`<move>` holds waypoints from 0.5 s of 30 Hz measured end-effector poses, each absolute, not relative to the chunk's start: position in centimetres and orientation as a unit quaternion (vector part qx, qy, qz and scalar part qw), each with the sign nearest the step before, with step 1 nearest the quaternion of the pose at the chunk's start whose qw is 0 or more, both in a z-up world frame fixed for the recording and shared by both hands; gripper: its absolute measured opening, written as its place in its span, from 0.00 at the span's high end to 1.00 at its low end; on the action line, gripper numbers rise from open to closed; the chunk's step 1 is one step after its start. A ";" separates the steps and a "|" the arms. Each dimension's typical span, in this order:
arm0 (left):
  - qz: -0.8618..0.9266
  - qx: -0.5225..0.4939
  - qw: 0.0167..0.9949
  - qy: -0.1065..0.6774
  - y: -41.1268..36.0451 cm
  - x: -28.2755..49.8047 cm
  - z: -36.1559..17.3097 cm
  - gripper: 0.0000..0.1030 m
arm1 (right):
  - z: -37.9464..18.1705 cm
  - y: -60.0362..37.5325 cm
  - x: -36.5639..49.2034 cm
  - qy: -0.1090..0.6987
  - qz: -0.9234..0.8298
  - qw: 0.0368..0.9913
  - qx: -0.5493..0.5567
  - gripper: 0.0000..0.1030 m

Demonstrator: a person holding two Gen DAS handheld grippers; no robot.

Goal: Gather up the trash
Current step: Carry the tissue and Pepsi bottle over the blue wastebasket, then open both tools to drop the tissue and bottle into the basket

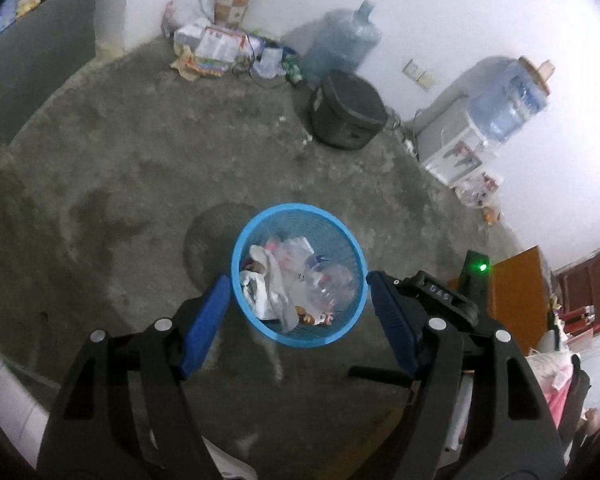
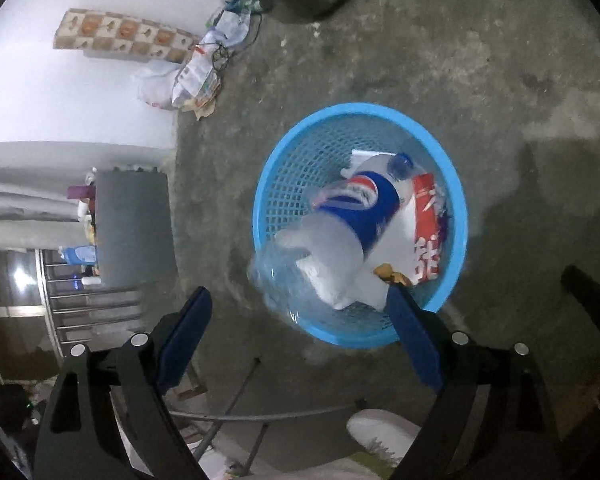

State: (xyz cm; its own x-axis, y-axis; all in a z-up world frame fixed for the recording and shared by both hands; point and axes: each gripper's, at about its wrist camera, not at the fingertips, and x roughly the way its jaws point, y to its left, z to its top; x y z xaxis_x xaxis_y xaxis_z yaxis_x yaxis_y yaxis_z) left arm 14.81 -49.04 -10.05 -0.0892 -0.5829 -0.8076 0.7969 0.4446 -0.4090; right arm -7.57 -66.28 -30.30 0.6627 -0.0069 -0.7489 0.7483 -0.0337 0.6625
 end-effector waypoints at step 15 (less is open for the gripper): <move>-0.394 0.057 0.851 0.344 -25.3 10.7 5.6 0.10 | -10.8 -54.0 -3.4 0.301 -0.269 0.832 0.382 0.16</move>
